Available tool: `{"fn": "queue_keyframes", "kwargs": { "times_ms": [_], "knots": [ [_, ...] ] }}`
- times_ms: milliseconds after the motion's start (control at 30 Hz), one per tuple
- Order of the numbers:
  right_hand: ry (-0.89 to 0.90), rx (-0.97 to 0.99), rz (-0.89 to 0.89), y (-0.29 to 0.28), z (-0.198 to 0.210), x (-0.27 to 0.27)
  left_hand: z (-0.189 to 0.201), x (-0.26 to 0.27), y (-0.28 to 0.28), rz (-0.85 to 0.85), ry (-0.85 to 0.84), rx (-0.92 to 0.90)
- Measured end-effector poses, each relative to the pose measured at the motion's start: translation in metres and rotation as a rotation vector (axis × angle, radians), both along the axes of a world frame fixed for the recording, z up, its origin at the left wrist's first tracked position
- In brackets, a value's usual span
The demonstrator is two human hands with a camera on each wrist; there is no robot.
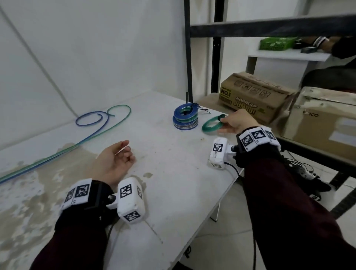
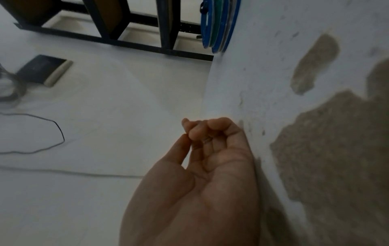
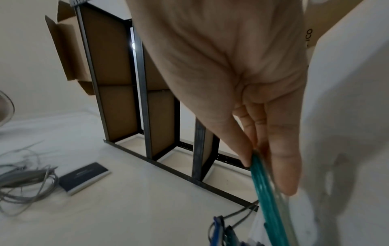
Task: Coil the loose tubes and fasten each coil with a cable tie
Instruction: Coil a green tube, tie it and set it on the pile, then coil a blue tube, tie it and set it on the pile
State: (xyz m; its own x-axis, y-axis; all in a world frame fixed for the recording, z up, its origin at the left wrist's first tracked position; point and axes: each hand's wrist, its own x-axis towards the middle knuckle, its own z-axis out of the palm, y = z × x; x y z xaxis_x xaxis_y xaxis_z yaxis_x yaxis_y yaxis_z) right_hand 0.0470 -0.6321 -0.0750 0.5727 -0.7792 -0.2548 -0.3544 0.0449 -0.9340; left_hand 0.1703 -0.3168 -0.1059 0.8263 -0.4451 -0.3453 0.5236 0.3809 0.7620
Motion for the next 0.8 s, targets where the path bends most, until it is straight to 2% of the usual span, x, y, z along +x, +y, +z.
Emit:
{"fn": "queue_keyframes", "kwargs": {
  "times_ms": [100,200,300,333,400,467,567,667,800],
  "knots": [
    [0.119,-0.086,0.025,-0.007,-0.013,0.007,-0.002,0.001,0.003,0.015,0.008,-0.049],
    [0.213,-0.186,0.078,0.012,0.001,0.001,-0.004,0.001,0.004,0.014,-0.002,-0.053],
    [0.326,-0.391,0.079,0.024,0.011,-0.002,-0.003,0.0,0.002,0.007,-0.003,-0.05],
    [0.309,-0.429,0.071,0.03,0.015,-0.002,-0.003,-0.001,0.002,0.009,-0.003,-0.047],
    [0.167,-0.426,0.082,0.047,0.022,0.002,-0.003,-0.002,0.003,0.016,-0.006,-0.047],
    [-0.004,-0.356,0.189,0.071,0.031,0.014,-0.004,-0.003,0.003,0.024,-0.016,-0.046],
    [-0.188,-0.117,0.473,0.117,0.046,0.043,-0.003,-0.002,0.006,0.027,-0.016,-0.042],
    [-0.136,-0.09,0.723,0.152,0.054,0.089,0.004,0.007,0.019,0.055,-0.032,0.018],
    [0.017,-0.211,0.807,0.182,0.046,0.166,0.025,0.025,0.042,0.115,-0.181,0.187]
  ]
}}
